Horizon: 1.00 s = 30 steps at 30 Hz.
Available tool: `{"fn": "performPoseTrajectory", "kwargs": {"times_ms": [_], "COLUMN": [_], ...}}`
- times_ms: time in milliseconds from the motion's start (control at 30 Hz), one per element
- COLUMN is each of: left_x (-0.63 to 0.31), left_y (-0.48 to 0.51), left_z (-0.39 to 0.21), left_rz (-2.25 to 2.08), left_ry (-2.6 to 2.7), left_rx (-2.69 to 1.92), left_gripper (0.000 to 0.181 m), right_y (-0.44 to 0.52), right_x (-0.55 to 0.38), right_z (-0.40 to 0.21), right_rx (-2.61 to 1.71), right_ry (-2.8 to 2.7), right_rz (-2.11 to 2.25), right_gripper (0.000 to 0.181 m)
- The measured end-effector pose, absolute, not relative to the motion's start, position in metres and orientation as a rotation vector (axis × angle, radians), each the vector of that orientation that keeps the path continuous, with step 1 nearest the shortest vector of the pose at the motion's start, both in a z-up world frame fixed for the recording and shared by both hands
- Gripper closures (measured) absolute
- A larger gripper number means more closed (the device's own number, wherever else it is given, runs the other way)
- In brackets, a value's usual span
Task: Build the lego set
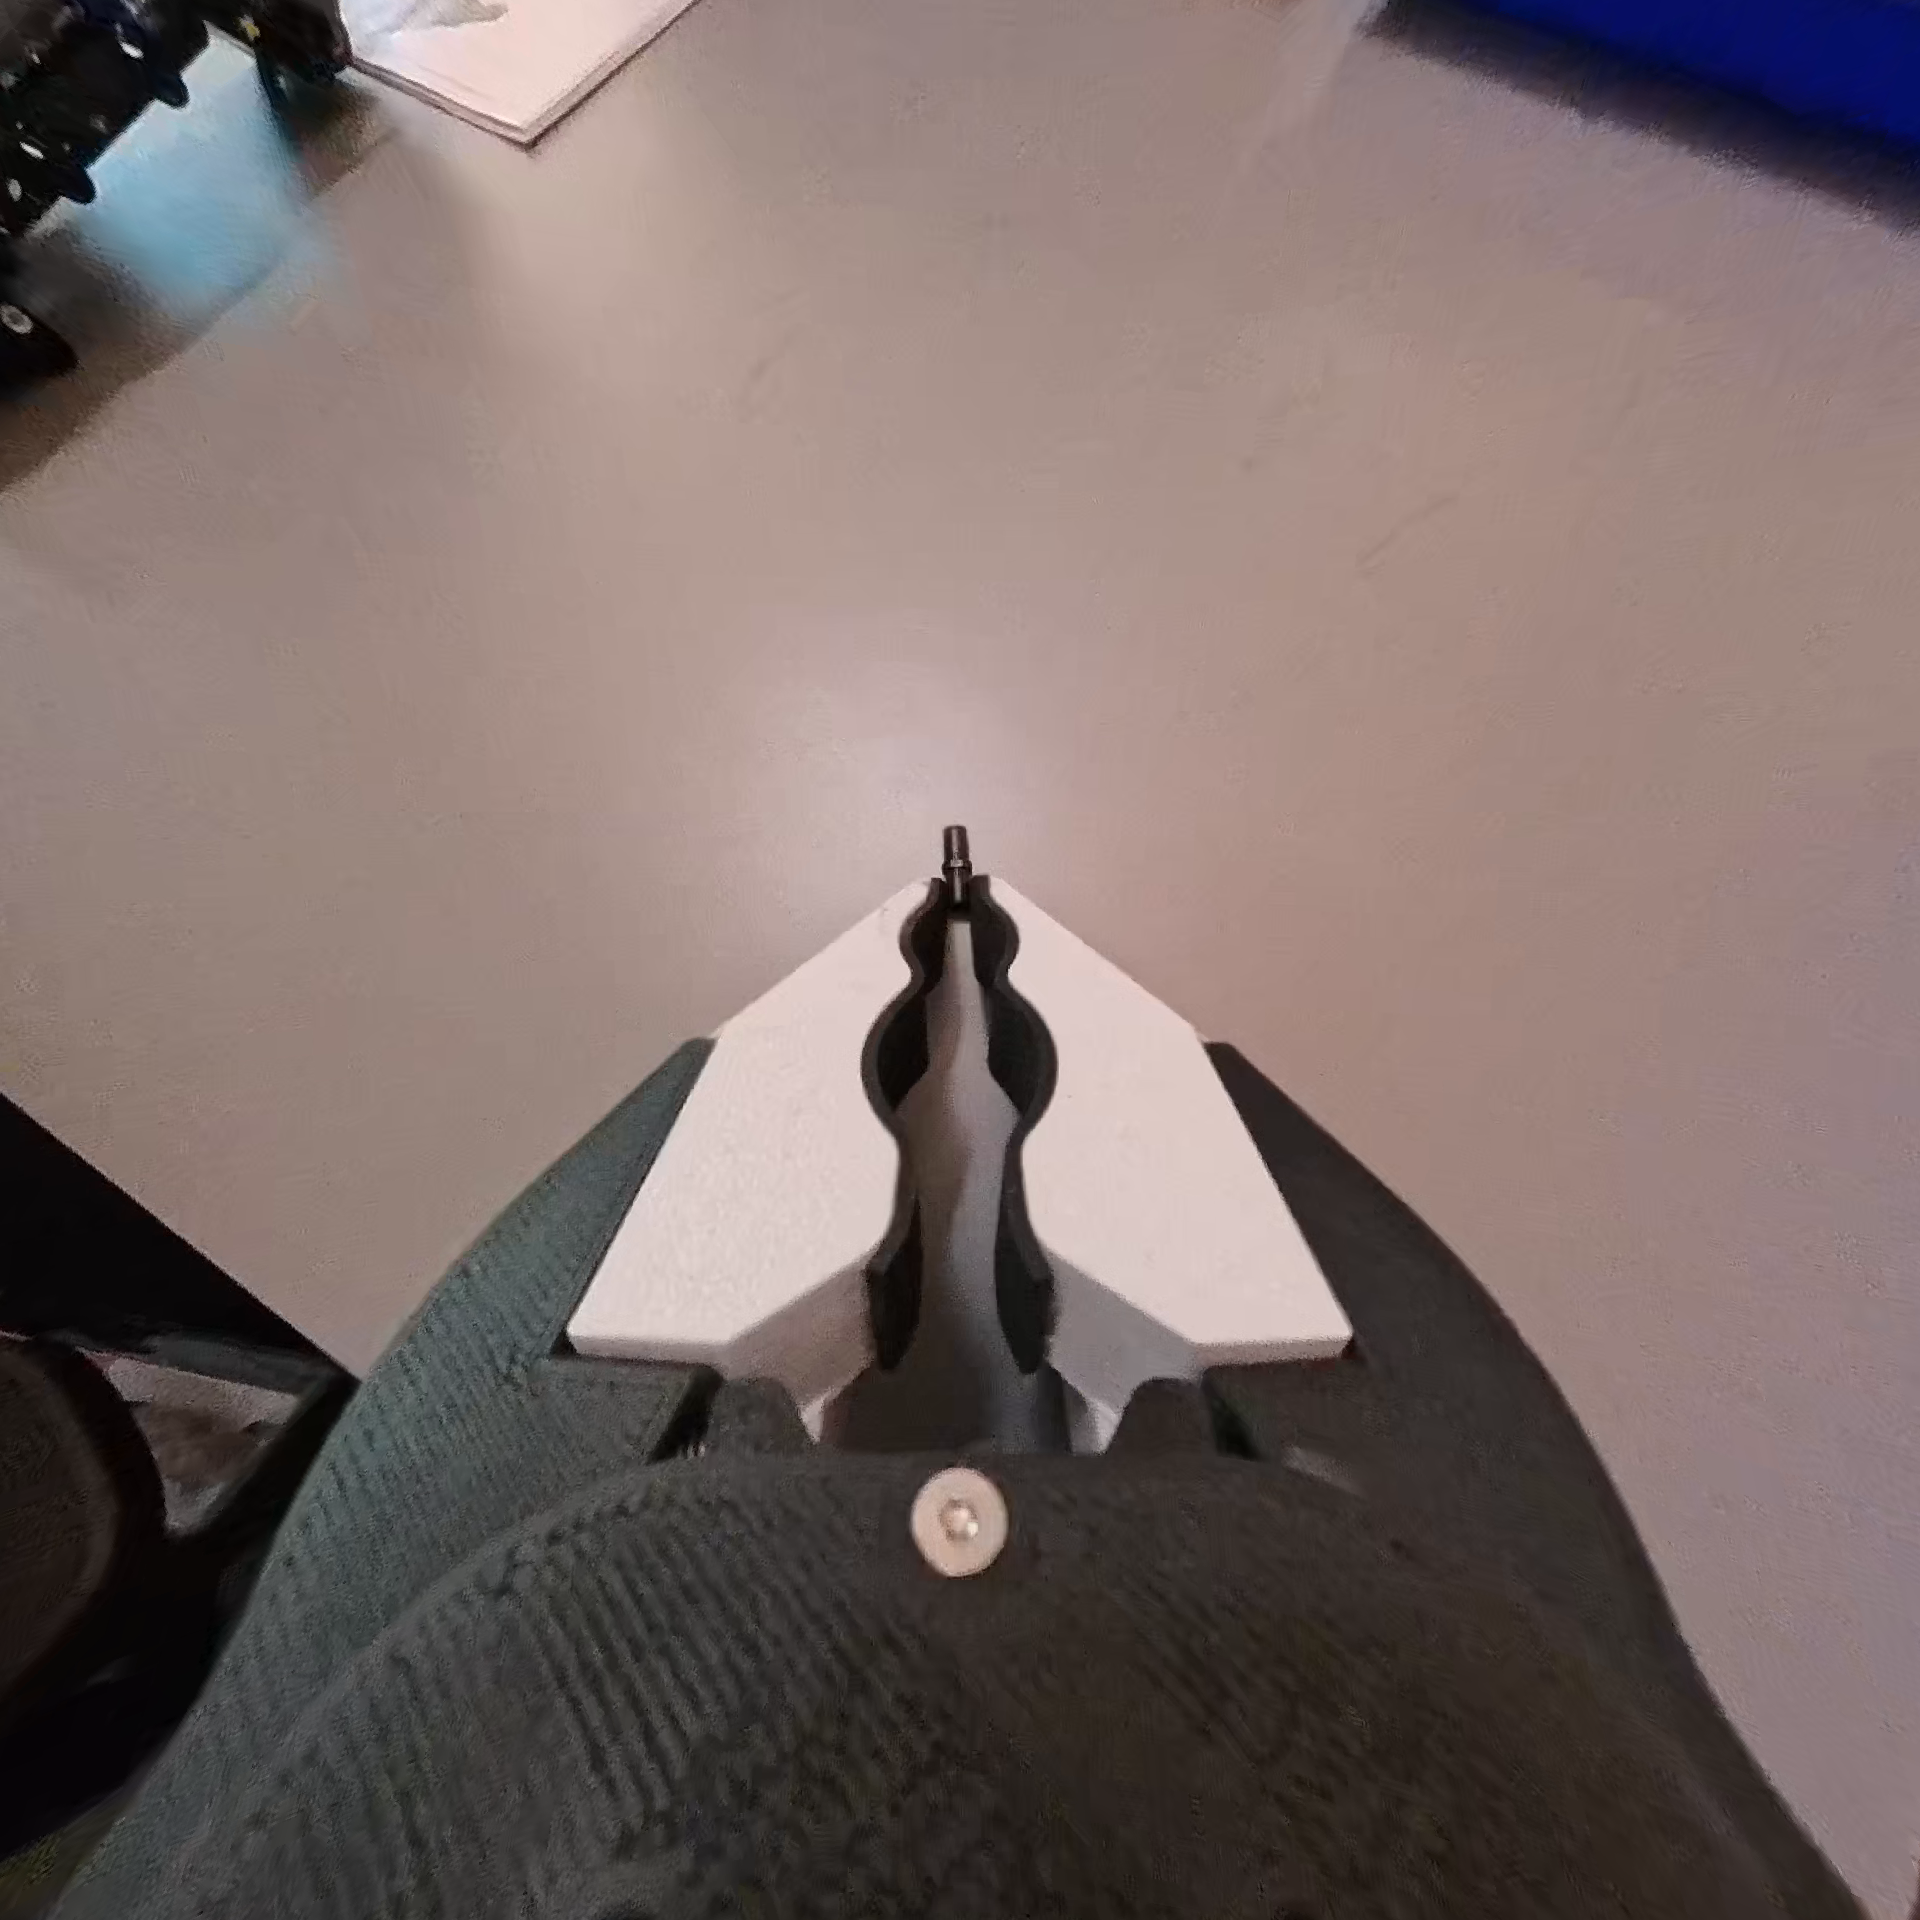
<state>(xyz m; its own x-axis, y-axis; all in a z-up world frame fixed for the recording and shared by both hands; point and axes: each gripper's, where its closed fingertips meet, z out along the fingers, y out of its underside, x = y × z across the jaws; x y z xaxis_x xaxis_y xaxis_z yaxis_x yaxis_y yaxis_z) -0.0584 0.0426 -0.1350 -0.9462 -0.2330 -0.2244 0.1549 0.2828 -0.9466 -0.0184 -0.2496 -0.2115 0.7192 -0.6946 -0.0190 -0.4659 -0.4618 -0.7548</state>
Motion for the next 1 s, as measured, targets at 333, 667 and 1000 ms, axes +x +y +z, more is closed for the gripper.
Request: {"fn": "performPoseTrajectory", "kwargs": {"times_ms": [333,667,1000], "left_x": [-0.058,-0.057,-0.057], "left_y": [0.043,0.043,0.044], "left_z": [-0.135,-0.135,-0.136], "left_rz": [-1.705,-1.62,-1.583], "left_ry": [2.242,2.259,2.279], "left_rx": [-0.066,-0.015,-0.005], "left_gripper": [0.18,0.18,0.18], "right_y": [-0.066,-0.002,0.003], "right_x": [-0.035,-0.047,-0.048], "right_z": [-0.152,-0.121,-0.129], "right_rx": [-2.054,-1.843,-1.912], "right_ry": [0.033,-0.387,-0.532], "right_rz": [-0.378,-0.563,-0.817], "right_gripper": [0.178,0.178,0.178]}}
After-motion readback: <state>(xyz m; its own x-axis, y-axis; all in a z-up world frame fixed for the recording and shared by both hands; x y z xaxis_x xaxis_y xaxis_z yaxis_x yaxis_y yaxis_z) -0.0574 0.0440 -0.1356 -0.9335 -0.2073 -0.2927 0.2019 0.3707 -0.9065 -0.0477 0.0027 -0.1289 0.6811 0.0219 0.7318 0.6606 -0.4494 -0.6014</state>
